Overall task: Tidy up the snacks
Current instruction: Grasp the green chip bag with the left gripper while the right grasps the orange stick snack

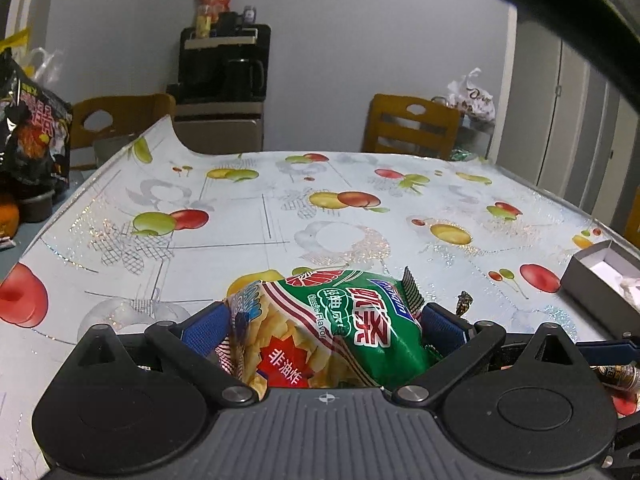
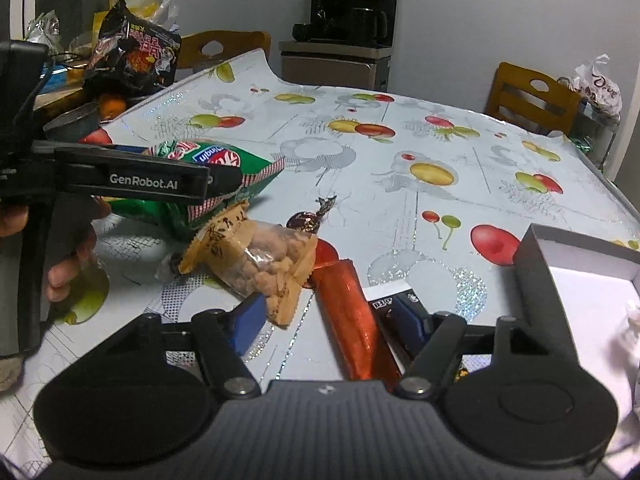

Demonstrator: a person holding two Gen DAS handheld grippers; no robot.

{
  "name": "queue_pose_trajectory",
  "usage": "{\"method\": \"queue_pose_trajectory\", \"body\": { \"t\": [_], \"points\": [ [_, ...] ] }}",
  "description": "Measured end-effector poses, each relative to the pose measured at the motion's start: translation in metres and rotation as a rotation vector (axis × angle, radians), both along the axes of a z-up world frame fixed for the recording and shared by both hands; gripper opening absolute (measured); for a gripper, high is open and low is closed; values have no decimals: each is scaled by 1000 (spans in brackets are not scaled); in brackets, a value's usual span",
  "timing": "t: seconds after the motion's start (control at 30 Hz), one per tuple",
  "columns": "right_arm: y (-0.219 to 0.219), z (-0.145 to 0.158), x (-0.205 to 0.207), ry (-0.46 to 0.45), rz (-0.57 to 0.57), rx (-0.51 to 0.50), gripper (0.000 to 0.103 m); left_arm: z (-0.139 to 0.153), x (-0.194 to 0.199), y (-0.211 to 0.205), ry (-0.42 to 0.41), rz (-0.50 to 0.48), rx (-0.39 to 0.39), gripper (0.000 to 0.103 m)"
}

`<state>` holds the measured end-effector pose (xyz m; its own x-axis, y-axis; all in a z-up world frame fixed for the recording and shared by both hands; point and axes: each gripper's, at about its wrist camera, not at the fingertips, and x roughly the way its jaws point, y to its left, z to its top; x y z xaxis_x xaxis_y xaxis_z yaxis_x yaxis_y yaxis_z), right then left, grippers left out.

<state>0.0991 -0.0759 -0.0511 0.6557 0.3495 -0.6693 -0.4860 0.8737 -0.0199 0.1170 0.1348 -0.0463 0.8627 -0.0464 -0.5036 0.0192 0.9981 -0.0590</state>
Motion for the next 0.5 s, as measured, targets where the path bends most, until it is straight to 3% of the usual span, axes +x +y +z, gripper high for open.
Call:
{"method": "queue_pose_trajectory", "body": {
  "t": [0.3, 0.5],
  "points": [
    [6, -3, -5, -7, 21, -29, 59, -3, 0, 2, -12, -13, -4, 103],
    [6, -3, -10, 8, 14, -33, 47, -3, 0, 3, -13, -12, -4, 102]
  ]
}}
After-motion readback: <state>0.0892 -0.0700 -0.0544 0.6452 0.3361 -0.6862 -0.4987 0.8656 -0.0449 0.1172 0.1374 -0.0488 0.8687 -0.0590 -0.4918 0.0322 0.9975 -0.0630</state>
